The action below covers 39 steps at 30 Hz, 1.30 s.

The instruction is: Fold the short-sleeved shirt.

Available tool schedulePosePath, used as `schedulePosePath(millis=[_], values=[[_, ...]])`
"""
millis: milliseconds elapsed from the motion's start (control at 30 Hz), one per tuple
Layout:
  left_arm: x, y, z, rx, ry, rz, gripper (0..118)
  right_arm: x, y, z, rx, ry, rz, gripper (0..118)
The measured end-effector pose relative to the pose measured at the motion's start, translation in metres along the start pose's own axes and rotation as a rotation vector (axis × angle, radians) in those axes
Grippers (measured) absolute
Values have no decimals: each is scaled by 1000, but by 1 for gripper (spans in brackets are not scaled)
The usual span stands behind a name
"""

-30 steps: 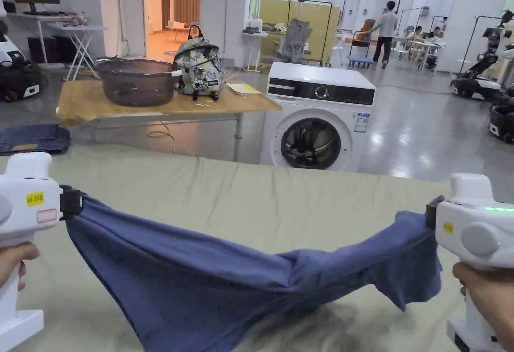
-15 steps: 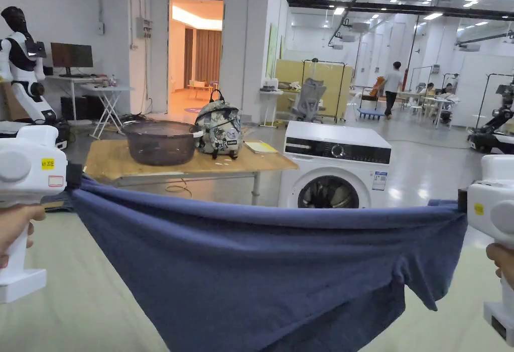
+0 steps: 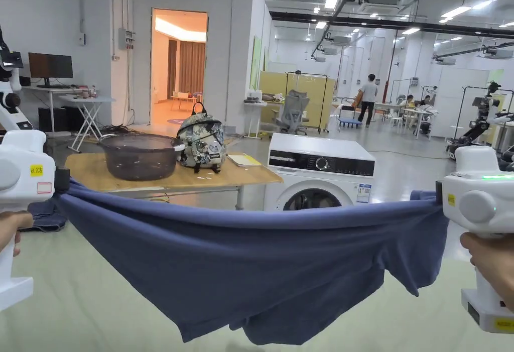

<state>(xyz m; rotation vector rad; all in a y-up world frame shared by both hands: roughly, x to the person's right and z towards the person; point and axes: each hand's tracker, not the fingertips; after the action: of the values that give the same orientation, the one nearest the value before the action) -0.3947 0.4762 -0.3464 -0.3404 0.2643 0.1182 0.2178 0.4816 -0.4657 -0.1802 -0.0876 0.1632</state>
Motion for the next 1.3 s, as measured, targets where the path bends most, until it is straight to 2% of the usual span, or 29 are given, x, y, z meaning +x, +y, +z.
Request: schedulePosePath(millis=[67,200,300,500,833,1033,1233,1300], values=[[3,-17,-3,-34,2,-36,1,-1,-17,2,-17,-1,11,0],[0,-66,2,-78,-10,-21,1,1,-65,14,-61,-6,77,0],[-2,-107,14,-95,-22,-23,1,7,-104,25,-98,-2,96,0],[-8,-185,53,-121,-43,-17,1,23,-177,91,-168,4,30,0],[-22,-297,123,-233,-45,38,1,26,-279,190,-290,10,70,0],[-31,-351,141,-320,-40,94,1,28,-331,201,-422,27,70,0],[-28,-375,129,-390,-8,25,1,25,-366,199,-475,49,61,0],[-24,-375,130,-388,-2,12,2,25,-357,208,-480,57,59,5]])
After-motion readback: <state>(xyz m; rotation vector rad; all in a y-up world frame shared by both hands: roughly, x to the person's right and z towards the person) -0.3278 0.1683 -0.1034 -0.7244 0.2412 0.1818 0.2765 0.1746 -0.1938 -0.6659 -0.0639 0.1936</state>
